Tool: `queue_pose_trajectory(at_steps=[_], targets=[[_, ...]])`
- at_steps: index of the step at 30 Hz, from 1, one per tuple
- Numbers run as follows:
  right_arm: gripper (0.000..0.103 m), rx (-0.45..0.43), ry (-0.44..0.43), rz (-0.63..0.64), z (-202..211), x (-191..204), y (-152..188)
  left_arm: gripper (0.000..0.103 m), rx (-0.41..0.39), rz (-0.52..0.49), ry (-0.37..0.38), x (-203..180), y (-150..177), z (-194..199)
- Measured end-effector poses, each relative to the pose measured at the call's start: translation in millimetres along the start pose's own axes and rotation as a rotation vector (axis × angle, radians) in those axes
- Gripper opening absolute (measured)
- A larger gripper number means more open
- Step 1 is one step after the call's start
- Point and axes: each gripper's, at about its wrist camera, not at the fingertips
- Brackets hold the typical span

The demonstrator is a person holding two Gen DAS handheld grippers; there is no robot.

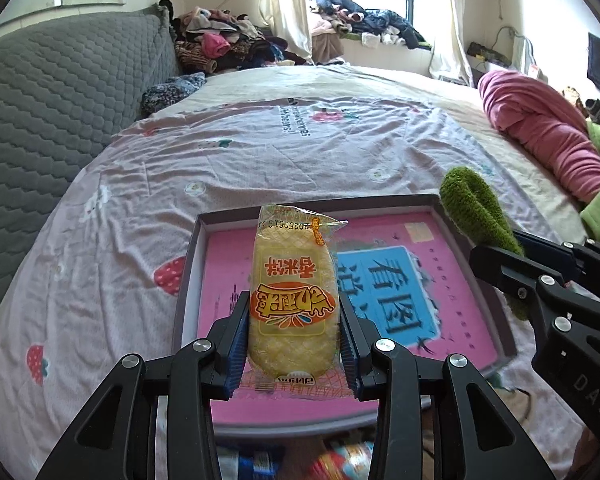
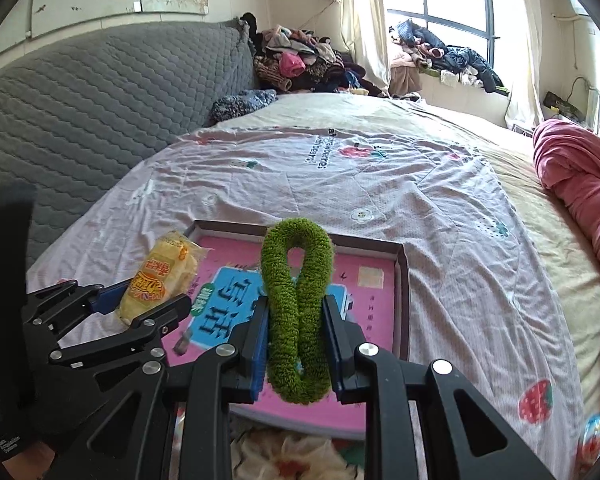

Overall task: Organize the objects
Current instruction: 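Carry the green ring and yellow cake over the tray with both grippers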

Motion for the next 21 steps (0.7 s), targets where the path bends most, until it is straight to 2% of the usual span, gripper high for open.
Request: queue_pose_trajectory(at_steps=[12,15,21], targets=[[0.025,0.128,0.017,-0.03,-81.2,-6.3,-25.5,0.041,0.099,0.003,0.024,10.0,-23.6,-73.3],[0.025,0.162,0.05,-0.013,-98.7,-5.4,-25.7,0.041,0.13,0.005,0.043,10.2,-24.7,-87.8],[0.025,0.223,0.081,-0.023,-122.7,-12.1,-20.0,0.041,0.164,0.0,0.03,8.8,-22.5,-106.1]])
Point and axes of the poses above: each gripper's, at about its wrist camera, not at the fingertips, and z roughly against the way its jaws point, x to its left, y to its underside, and after that the axes turned 14 degrees about -z, right-handed
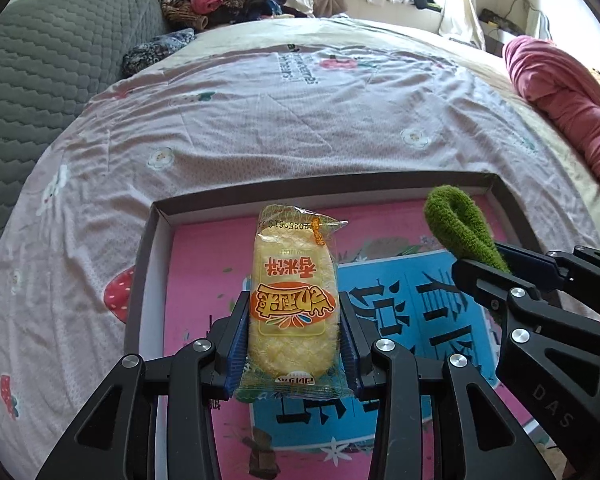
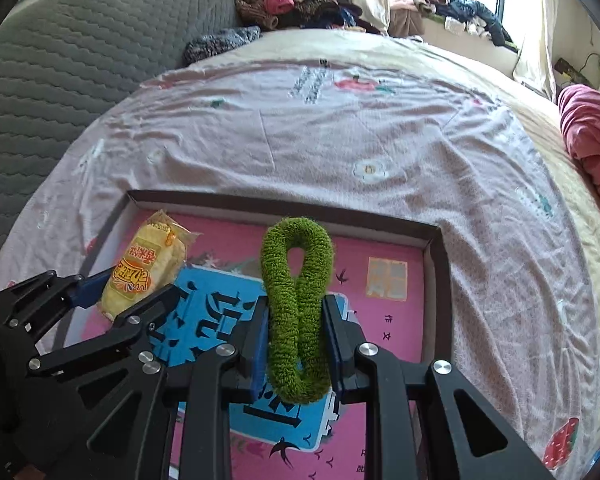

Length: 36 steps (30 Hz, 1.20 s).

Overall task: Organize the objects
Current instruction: 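Carry the green ring and yellow cake over the tray with both grippers, then open both grippers to drop the ring and cake onto the pink book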

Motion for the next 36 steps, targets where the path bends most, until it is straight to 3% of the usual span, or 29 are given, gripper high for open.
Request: queue_pose_trajectory(at_steps=[20,24,27,36], targets=[[0.029,0.093,0.027,-0.025,-29.5,-8.7,6.4,0.043,0.049,0.035,0.016,1.2,3.2,-18.1],[0.03,0.106,0.037,-0.028,-30.0,-8.4,5.0,0.056,0.057,0.047,0.013,4.5,3.4,-16.9],[0.033,0.114,0.048,-0.031,-29.1,-8.7,4.8,0.06,0.059,0.057,0.015,7.6,4.1,-14.6],[0.056,0.118,0.063,-0.064,-22.3,-11.6,1.2,0.075,0.065,0.076,-0.018,18.5,6.6,-2.0]])
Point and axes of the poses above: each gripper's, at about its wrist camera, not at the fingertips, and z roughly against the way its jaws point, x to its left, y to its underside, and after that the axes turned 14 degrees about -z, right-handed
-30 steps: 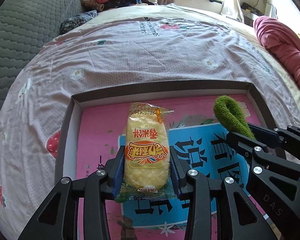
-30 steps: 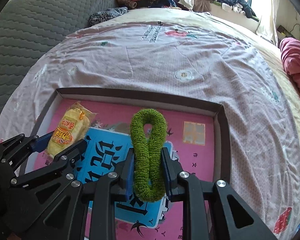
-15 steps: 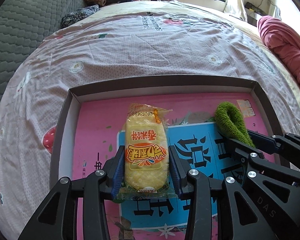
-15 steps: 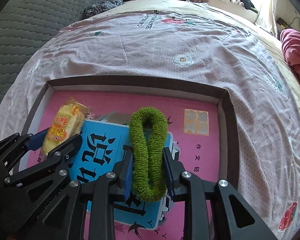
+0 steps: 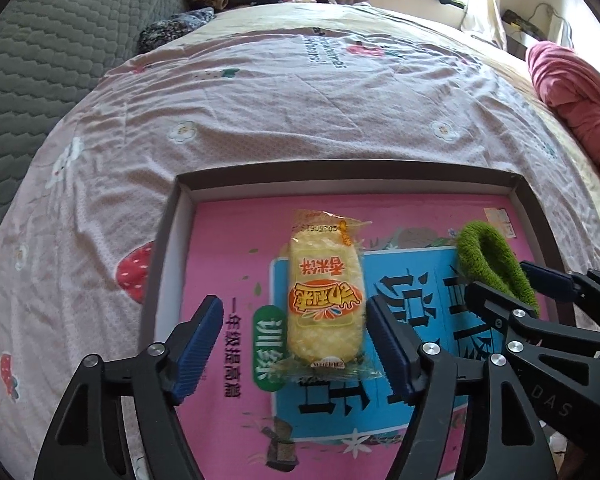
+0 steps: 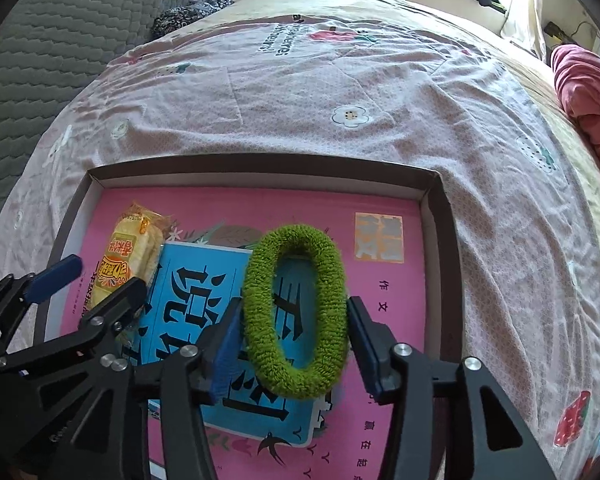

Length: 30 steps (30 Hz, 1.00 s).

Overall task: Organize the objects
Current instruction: 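Open both grippers to drop the ring and cake onto the pink book, then withdraw both tools from the tray toward the remaining snacks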

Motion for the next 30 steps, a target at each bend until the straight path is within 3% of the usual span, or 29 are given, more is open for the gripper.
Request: queue_pose_trajectory(at_steps=[4,16,21,30], targets=[[0.062,-0.002,0.019,0.007,1.2,1.0,1.1,0.075,-0.009,0.003,-0.014,7.2,4.8,8.9],[0.062,-0.024,0.013,0.019,22.0,3.9,6.0,0.075,-0.057,0.018,-0.022,17.3,8.1,43.8],[0.063,-0.044,-0.001,0.028,48.9,5.3,11.6,0.079,-0.061,0.03,-0.038,19.2,14.1,63.1],[0.072,-0.093,-0.018,0.03,109.6,6.1,27.7,0.08,-0.073,0.03,-0.052,15.4,34.8,109.0]])
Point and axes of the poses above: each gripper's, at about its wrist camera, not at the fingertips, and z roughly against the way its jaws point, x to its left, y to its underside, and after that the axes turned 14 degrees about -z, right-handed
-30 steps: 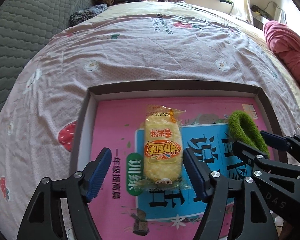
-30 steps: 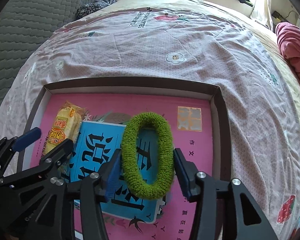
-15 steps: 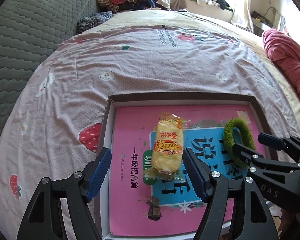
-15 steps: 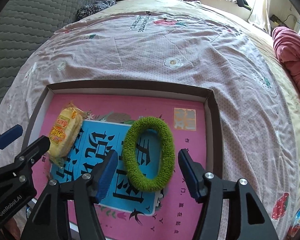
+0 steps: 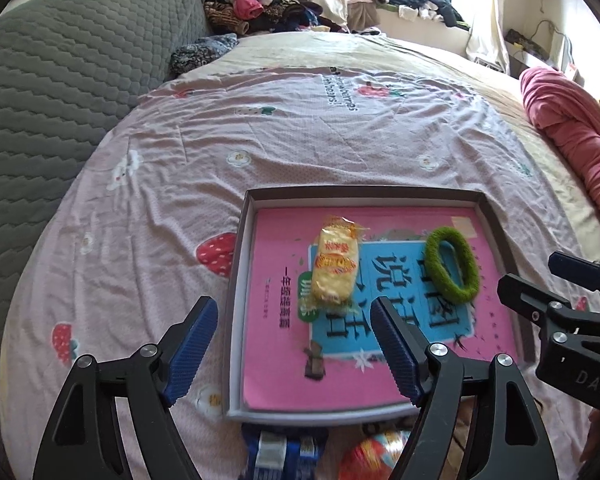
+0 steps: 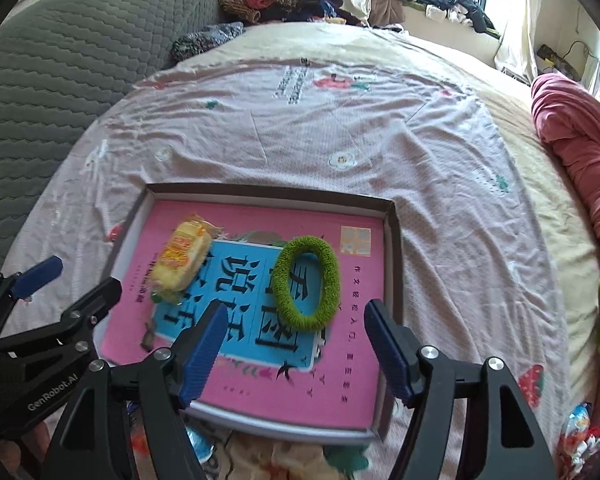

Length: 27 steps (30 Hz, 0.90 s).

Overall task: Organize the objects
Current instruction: 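Withdraw both tools from the tray toward the remaining snacks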

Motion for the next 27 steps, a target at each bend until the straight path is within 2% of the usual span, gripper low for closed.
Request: queue_pose_trajectory(at_steps=[13,18,27], targets=[[0.073,-0.05,-0.029,0.014,80.3,-3.6,42.0,0.081,-0.058,-0.01,0.0,-11.6,30.9,83.0],[0.077,-0.086,-0.036,0.033,114.4,-5.8,56.2,0.083,-0.08,-0.027,0.001,-18.7,45.3,112.2],[0.078,-0.128,-0.036,0.045,157.8,-18.6,86.2,0.083,-0.102,-0.056,0.001,-29.5,73.2,152.3]])
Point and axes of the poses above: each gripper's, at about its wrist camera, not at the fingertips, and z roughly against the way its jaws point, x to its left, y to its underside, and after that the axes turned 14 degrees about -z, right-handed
